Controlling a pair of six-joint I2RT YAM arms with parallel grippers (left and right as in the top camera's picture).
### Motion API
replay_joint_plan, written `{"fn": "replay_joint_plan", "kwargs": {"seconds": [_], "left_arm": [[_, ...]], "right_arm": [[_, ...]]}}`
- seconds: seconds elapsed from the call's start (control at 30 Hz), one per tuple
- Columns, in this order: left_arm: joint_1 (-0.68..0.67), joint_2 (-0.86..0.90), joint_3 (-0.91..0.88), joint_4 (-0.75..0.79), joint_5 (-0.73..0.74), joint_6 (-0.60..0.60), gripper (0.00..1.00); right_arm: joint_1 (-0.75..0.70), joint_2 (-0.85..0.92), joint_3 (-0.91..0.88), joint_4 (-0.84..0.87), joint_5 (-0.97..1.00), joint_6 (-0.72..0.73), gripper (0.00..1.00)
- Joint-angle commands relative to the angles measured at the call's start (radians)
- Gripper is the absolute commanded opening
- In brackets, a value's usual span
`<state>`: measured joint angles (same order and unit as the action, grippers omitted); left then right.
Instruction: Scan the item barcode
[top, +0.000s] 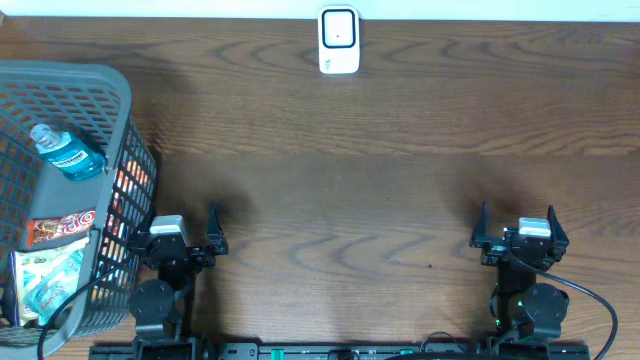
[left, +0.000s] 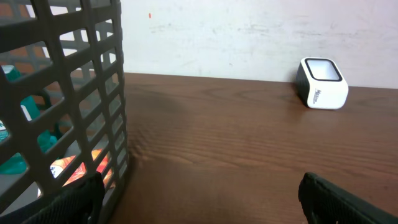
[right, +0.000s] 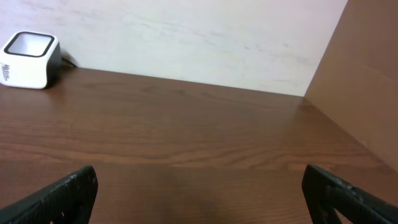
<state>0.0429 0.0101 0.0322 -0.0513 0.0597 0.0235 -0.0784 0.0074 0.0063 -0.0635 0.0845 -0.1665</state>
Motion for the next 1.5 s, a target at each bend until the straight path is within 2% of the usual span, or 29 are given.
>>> {"fn": "replay_joint_plan", "kwargs": {"seconds": [0.0,0.53,0.83,1.03,1.23,1.47], "left_arm": [[-0.005,-0.005,-0.028,-0.014,-0.008,0.006,0.99],[-0.005,-0.005,-0.028,0.000,-0.052,-0.013,0.99],[-0.005,-0.004,-0.024,-0.022,-0.045,-0.263,0.99],[-0.005,-0.004,0.012,-0.012,-0.012,-0.544,0.99],[-0.005,-0.004,0.016,0.165,0.182,-0.559,0.99],[-0.005,-0.005,0.017,0.196,0.255,-0.561,0.99]], "right_arm": [[-0.006,-0.001,-0.001,-0.003,0.007,-0.006,0.99],[-0.006,-0.001,-0.001,-0.003,0.007,-0.007,0.99],[-0.006,-0.001,-0.001,-0.003,0.007,-0.007,0.99],[-0.006,-0.001,-0.001,-0.003,0.007,-0.007,0.99],[-0.006,-0.001,-0.001,-0.003,0.007,-0.007,0.99],[-0.006,-0.001,-0.001,-0.003,0.007,-0.007,0.99]]}}
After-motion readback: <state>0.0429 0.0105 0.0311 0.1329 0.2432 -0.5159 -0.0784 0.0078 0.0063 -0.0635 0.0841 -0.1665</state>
